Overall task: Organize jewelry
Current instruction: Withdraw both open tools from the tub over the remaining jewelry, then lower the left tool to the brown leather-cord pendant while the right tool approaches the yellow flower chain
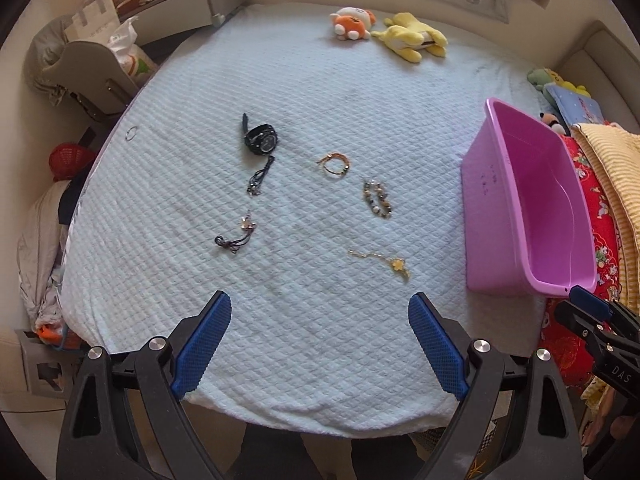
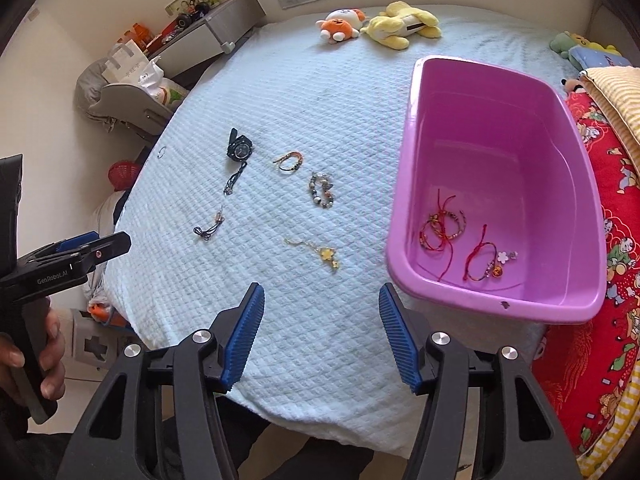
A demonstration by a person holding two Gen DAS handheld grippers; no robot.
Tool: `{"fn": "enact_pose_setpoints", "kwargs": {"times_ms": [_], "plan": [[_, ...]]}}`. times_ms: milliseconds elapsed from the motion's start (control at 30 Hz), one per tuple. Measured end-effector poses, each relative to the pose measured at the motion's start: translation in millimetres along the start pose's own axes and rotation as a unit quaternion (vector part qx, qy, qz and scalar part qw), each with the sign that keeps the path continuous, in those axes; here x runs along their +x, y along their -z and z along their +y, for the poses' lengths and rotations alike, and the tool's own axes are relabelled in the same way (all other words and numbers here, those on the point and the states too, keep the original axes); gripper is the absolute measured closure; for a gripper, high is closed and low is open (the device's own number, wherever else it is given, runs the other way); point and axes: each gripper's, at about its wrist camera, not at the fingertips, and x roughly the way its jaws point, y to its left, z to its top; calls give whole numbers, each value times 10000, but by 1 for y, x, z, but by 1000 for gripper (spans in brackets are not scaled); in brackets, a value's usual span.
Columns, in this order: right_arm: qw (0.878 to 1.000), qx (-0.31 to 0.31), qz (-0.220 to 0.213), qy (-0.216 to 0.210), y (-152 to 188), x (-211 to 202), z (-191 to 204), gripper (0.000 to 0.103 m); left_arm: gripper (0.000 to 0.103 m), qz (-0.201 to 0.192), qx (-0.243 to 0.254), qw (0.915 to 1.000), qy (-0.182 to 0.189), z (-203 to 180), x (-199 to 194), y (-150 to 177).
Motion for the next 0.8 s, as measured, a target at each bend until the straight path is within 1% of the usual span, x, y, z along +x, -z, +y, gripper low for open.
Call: {"fn": "enact_pose_setpoints", "kwargs": {"times_ms": [100, 200, 267, 333, 400, 500, 567, 667, 800], "plan": [[10000, -2, -7, 60, -4, 10, 25, 45, 14, -1, -58, 10000, 6, 32, 3, -3], [9998, 70, -43, 158, -7, 21, 51, 45, 14, 16, -10, 10000, 68, 62, 8, -9], [9995, 186, -86, 250, -9, 29, 69, 45, 14, -87, 130, 9998, 106, 82, 11, -14], [9986, 432, -132, 283, -8, 37, 84, 45, 14, -227, 354, 9991, 70, 97, 11, -19], [9970, 682, -173, 323, -7, 46, 98, 44, 14, -398, 581, 9974, 134, 112, 14, -24], [9942, 882, -219, 567, -6, 60, 120, 44, 14, -484, 812, 9952, 251, 133, 25, -29], [9918, 1067, -292, 641, -2, 67, 127, 44, 14, -446, 888, 9944, 372, 145, 36, -32], [9878, 1326, -296, 762, 3, 81, 134, 44, 14, -407, 920, 9939, 442, 161, 52, -35], [9844, 1454, -238, 962, 13, 100, 137, 44, 14, -274, 941, 9938, 533, 171, 79, -31]]}}
